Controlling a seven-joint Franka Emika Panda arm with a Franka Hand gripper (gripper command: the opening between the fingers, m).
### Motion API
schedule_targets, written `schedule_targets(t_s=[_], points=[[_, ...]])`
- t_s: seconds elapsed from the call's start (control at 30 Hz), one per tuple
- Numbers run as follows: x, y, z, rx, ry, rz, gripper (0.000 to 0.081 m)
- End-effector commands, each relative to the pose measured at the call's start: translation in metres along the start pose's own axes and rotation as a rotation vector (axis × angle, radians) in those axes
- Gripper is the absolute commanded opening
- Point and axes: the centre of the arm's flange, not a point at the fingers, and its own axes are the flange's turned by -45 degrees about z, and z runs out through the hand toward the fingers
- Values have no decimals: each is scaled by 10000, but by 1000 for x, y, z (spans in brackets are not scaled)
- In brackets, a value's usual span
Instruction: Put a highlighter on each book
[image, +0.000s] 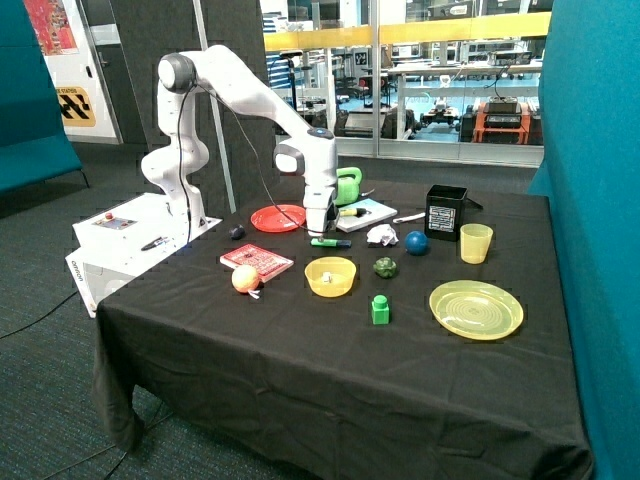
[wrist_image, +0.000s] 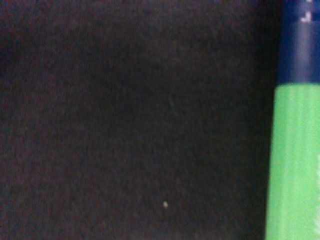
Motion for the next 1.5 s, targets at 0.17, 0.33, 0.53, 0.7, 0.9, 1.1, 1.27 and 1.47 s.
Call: schedule_targets(t_s=[0.17, 0.33, 0.53, 0.7, 0.9, 1.1, 1.27, 1.47], points=[[6, -9, 24, -6, -8, 11, 511], [9, -10, 28, -5, -8, -65, 499], [11, -8, 29, -5, -8, -73, 468], [11, -6, 29, -5, -8, -45, 302], [6, -4, 28, -6, -8, -29, 7], [5, -2, 25, -6, -8, -29, 0], [3, -1, 26, -6, -8, -29, 0], [-2, -3, 25, -5, -8, -77, 0]])
